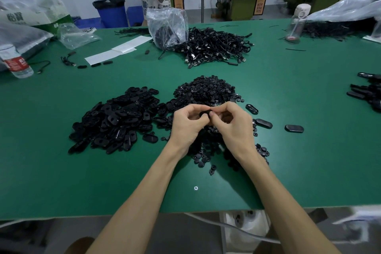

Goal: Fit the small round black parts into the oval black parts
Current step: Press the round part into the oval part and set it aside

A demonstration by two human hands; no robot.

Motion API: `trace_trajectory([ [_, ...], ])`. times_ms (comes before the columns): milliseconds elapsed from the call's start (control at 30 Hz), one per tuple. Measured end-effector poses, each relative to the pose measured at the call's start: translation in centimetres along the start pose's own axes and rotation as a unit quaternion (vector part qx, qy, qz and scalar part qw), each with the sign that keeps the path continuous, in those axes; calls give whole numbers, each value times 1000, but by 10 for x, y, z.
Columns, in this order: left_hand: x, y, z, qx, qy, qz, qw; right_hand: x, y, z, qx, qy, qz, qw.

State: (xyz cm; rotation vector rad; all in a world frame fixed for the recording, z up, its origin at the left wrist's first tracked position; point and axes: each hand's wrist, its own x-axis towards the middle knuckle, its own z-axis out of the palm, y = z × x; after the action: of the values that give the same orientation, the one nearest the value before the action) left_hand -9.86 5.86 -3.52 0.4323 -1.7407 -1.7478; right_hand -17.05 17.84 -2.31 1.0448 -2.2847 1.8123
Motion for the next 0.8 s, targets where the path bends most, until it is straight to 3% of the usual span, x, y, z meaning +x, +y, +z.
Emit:
trace_trajectory([
  [300, -1, 2, -3, -89, -40, -8, 995, 4, 0, -6, 76, 18, 35, 996],
  [567, -1, 1, 0, -46, -28, 31, 998, 4, -1, -7, 102, 17, 54, 993],
  [700, -2, 6, 0, 14, 23, 98, 995, 7, 1, -10, 122, 107, 66, 985],
  [800, -1, 13, -10, 64, 114, 127, 983, 12, 7, -13, 147, 200, 116, 962],
])
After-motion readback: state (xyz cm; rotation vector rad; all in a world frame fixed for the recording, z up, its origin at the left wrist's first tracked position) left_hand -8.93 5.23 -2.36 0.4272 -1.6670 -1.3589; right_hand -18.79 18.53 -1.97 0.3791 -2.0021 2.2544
